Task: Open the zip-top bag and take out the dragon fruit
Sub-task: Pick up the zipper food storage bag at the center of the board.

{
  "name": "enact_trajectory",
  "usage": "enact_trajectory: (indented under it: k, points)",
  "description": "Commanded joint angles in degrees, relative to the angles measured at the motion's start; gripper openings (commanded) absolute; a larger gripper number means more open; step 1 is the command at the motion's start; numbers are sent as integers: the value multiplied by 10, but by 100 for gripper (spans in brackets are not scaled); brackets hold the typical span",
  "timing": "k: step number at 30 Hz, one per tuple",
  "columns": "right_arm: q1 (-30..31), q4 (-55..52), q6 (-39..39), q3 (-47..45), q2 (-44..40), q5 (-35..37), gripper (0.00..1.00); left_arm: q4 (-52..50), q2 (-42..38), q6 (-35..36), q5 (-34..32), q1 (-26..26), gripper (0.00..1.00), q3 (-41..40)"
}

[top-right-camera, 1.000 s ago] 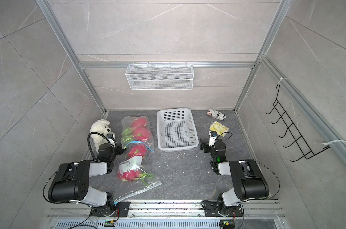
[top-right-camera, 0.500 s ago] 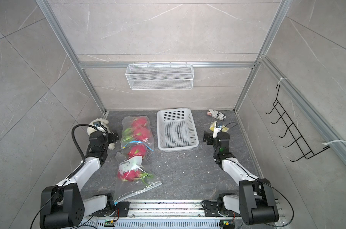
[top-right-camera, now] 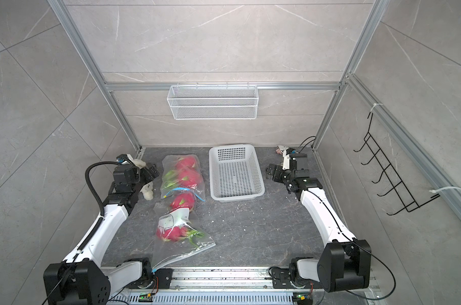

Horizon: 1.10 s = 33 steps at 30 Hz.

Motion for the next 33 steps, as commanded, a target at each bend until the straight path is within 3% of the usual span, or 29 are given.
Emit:
enact_trajectory:
  k: [1,5,12,19,26,30,33]
  points:
    - [23,-65,19,6,-21,-101,99,-76,-18,7,117,-5,100,41]
    - [97,-64,19,-25,-66,-81,99,-127,-21,40,189,-9,100,52]
    - [246,29,77,-129,-139,-32,99,-104,-32,43,187,-24,100,5]
    - [400,82,94,-145,-127,109,99,-185,-10,26,168,-24,100,42]
    - [417,97,111,-78,-29,138,99,-202,-47,-74,135,-24,94,-16]
    - [417,113,101,-44,12,158,99,-157,-49,-122,112,-24,72,-64]
    - [417,155,87,-46,11,182,99,-126,-40,-146,70,-24,69,-82]
